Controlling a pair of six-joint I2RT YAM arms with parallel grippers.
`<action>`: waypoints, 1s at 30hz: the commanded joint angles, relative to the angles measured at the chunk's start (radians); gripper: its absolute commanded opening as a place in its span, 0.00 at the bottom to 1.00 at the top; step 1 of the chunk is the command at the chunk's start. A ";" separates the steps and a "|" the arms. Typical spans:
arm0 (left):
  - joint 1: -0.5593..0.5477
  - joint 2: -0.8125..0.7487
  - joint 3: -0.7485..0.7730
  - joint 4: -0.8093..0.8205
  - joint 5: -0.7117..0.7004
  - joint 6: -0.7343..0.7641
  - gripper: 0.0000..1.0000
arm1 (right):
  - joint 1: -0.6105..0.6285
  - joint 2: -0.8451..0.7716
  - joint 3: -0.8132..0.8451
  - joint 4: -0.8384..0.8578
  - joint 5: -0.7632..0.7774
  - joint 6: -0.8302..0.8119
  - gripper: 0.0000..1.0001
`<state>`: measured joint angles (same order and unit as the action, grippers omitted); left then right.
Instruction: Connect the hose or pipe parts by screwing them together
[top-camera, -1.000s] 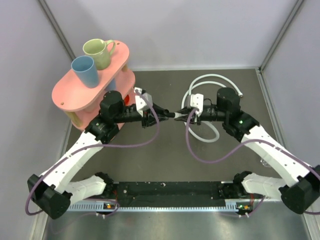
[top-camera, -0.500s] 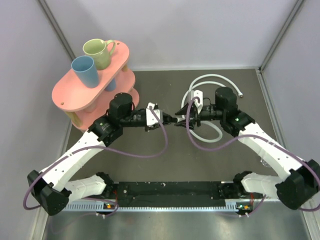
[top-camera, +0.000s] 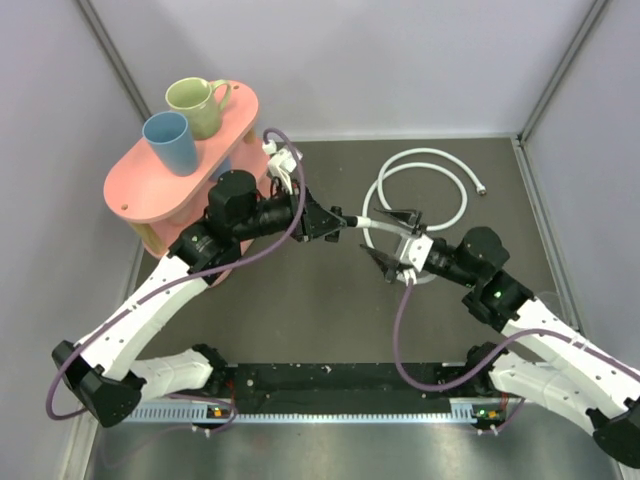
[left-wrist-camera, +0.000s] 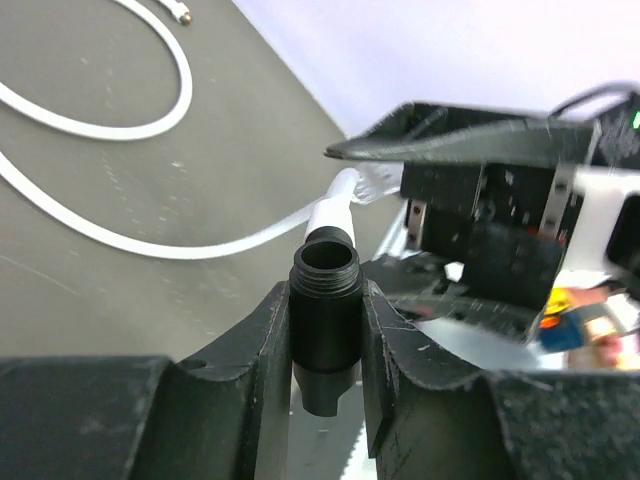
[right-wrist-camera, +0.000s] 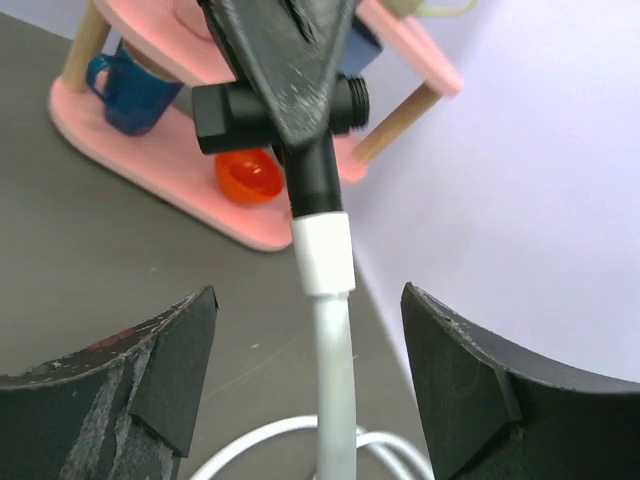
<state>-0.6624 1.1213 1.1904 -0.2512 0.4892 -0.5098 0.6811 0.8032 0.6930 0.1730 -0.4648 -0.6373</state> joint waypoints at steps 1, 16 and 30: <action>0.024 -0.014 0.057 0.000 0.002 -0.427 0.00 | 0.122 -0.012 0.026 0.089 0.196 -0.231 0.72; 0.055 -0.040 -0.068 0.233 0.195 -0.808 0.00 | 0.325 0.131 0.100 0.168 0.471 -0.470 0.06; 0.021 -0.109 -0.129 0.240 0.313 0.364 0.00 | 0.240 0.284 0.439 -0.294 0.146 -0.188 0.00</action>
<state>-0.5896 1.0836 1.1141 -0.0875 0.6842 -0.6140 0.9630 1.0313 0.9977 -0.0475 -0.0956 -0.9535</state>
